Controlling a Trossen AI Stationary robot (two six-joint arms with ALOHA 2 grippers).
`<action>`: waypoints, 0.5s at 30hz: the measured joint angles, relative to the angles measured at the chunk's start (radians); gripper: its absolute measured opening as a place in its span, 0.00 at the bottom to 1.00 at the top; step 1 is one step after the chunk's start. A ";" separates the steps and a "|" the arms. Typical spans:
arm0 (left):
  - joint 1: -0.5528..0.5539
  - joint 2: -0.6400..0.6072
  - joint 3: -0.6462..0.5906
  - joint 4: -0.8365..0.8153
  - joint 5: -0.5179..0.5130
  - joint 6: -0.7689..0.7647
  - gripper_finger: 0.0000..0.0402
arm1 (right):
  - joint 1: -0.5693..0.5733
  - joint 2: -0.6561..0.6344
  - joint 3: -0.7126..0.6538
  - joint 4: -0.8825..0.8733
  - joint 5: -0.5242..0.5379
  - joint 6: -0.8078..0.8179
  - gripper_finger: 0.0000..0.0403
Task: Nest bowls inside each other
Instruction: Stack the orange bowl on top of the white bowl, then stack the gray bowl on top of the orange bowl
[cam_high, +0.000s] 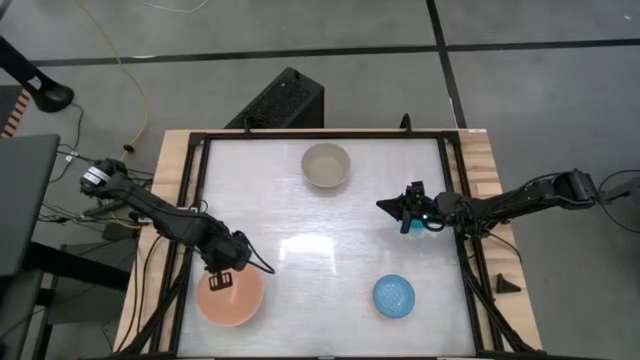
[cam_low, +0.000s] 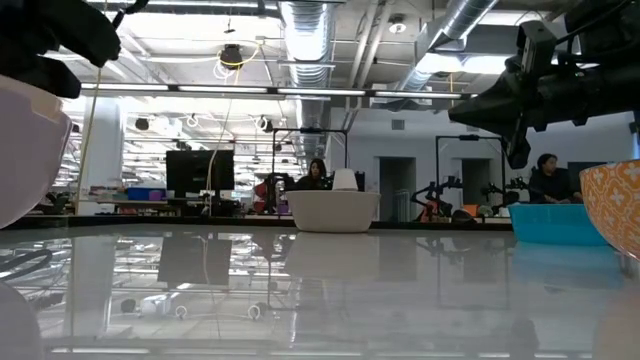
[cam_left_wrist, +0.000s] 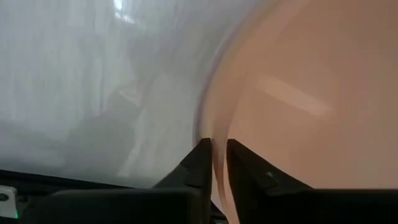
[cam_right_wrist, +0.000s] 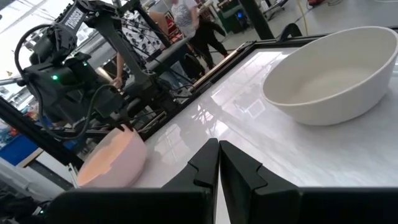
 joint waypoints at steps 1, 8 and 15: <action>0.000 -0.007 0.000 -0.002 0.002 0.000 0.12 | 0.000 0.000 0.000 0.000 0.000 0.000 0.12; 0.015 -0.063 0.008 -0.050 0.026 0.000 0.28 | 0.000 0.000 0.000 0.000 0.000 -0.002 0.12; 0.077 -0.125 0.070 -0.165 0.004 0.027 0.36 | 0.000 0.000 0.000 -0.001 0.000 -0.002 0.12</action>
